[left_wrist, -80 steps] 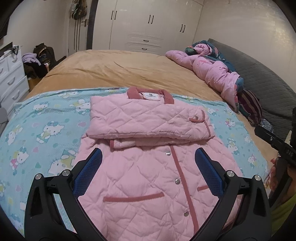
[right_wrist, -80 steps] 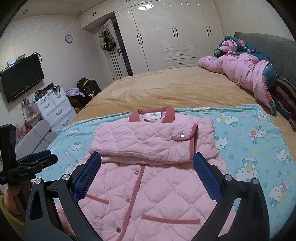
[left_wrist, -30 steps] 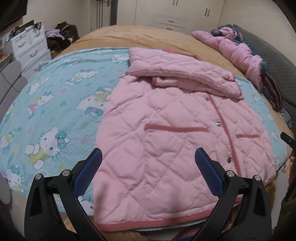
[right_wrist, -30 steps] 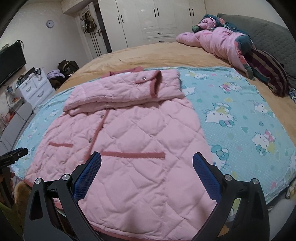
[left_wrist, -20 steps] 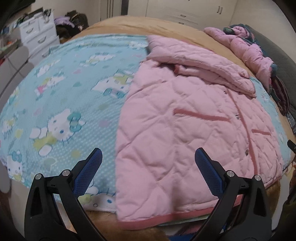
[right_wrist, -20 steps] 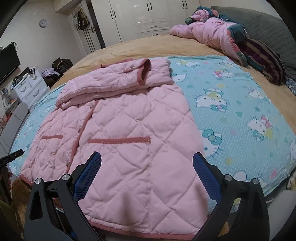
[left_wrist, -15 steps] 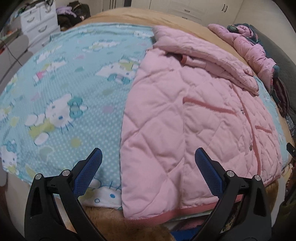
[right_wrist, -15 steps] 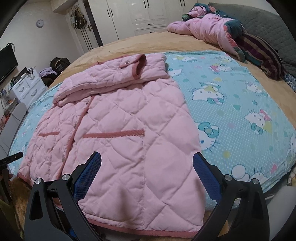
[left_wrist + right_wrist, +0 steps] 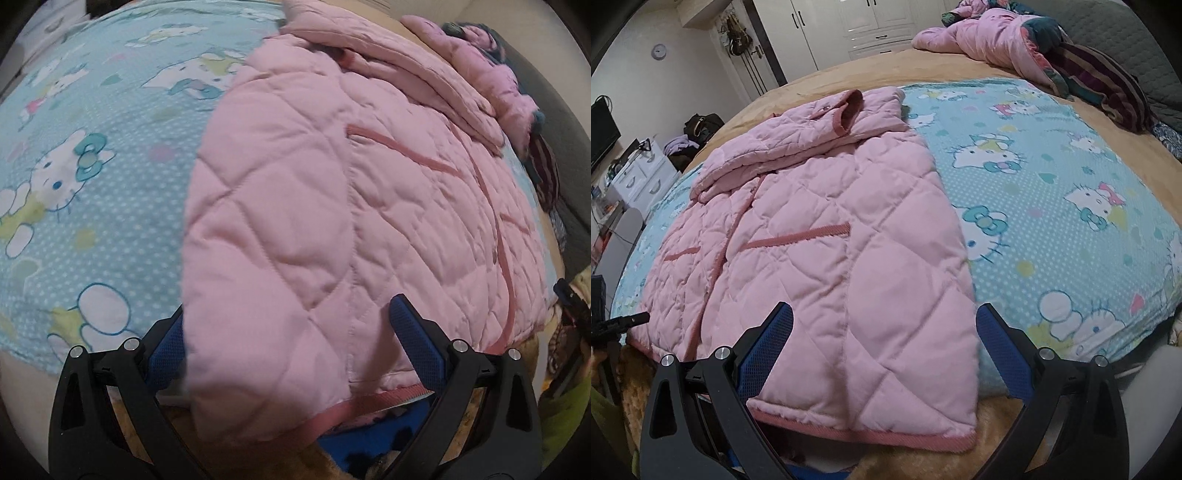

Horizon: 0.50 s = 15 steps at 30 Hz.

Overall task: Fold large clothes
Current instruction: 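Move both tools to the coat hem, then grasp the hem corners with the left tool while the right tool grasps the other corner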

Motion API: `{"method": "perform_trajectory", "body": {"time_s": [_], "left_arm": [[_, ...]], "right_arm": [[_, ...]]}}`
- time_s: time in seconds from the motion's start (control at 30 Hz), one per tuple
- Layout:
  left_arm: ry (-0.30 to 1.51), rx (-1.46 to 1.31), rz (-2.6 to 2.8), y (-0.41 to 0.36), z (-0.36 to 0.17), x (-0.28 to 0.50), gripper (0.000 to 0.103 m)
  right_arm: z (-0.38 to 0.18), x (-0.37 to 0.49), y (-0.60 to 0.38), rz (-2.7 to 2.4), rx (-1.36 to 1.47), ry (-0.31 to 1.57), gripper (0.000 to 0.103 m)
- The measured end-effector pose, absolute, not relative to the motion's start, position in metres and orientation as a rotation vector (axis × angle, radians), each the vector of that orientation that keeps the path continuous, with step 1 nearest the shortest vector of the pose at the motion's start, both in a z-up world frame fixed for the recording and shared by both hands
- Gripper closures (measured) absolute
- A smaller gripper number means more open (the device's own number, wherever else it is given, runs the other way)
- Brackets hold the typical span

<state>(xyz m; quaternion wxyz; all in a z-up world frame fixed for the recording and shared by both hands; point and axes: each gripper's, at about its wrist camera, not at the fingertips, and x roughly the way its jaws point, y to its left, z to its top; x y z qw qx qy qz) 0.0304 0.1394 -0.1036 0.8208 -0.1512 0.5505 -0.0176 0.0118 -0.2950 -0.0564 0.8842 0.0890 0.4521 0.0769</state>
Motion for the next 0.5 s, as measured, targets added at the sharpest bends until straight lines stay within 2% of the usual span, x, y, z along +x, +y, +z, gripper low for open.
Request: {"method": "perform_trajectory", "body": {"time_s": [0.1,0.17,0.5], "left_arm": [[1.147,-0.316,-0.052,0.138,-0.101,0.029,0.012],[1.139,-0.334,-0.049,0.141,-0.101,0.027,0.025],[1.119,-0.369,-0.035,0.15,-0.098,0.022,0.06]], "right_arm": [[-0.063,0.005,-0.3,0.172,0.177,0.97,0.004],[-0.069,0.002,-0.304,0.178,0.185,0.991,0.004],[-0.099,-0.012,-0.32,0.24,0.239,1.099,0.004]]}}
